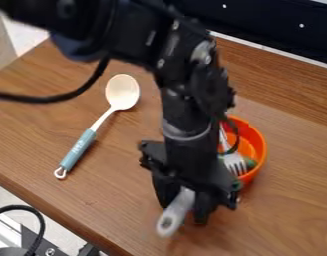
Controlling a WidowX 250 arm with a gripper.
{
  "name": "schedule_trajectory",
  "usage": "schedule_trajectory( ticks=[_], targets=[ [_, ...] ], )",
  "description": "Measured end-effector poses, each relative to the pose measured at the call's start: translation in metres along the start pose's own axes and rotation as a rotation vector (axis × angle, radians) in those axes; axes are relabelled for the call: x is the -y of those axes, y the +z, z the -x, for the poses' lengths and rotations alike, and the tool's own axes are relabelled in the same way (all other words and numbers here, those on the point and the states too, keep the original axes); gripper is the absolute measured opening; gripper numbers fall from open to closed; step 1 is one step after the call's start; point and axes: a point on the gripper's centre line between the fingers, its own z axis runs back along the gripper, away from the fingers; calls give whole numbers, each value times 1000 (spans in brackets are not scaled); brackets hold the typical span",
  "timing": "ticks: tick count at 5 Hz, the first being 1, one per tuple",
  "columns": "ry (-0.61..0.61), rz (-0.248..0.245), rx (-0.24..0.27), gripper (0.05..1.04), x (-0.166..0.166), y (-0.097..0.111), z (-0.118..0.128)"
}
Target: Moved the orange pot on the center of the table
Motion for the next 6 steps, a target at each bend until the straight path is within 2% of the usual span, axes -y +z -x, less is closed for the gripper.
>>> schedule_trajectory(
  ticks=[1, 2, 3, 4, 5, 6],
  targets=[
    [3, -13, -76, 938, -2, 4, -1],
    [9, 4, -100, 1000, 0, 9, -2],
    [3, 28, -106, 1000, 2, 15, -2],
    [33, 100, -59, 1000, 10, 37, -21],
    [81, 110, 61, 1000, 13, 47, -46],
    [146, 101, 119, 1000, 14, 49, -72]
  ],
)
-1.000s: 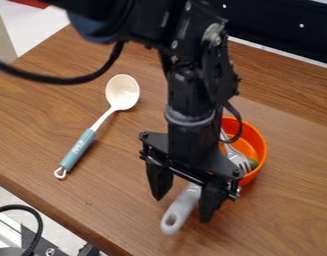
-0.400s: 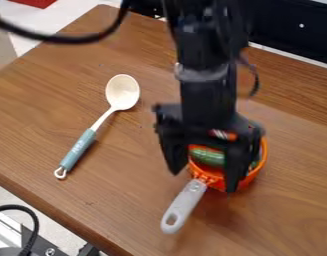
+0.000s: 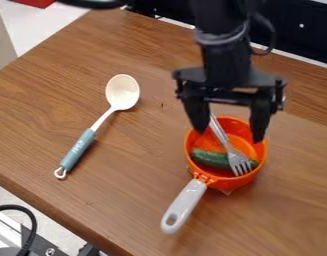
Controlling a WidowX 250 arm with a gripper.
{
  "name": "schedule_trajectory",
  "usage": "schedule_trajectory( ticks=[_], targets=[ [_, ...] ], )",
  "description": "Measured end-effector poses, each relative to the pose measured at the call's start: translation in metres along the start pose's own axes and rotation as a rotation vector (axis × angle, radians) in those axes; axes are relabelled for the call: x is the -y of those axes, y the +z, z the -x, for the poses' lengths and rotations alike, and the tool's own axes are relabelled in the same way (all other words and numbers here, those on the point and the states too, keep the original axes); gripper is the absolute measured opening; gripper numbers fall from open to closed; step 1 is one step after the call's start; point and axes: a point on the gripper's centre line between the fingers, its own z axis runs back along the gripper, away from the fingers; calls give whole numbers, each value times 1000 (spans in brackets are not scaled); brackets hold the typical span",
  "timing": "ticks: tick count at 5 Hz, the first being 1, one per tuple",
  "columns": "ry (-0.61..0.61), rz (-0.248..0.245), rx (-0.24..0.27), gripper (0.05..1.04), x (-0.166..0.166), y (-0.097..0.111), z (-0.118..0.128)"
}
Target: Moved the orange pot on the center of the table
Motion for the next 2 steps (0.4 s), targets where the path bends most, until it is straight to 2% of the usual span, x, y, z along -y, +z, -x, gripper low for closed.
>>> schedule_trajectory(
  ticks=[1, 2],
  targets=[
    [103, -35, 72, 1000, 3, -7, -38],
    [182, -68, 98, 1000, 4, -18, -75]
  ],
)
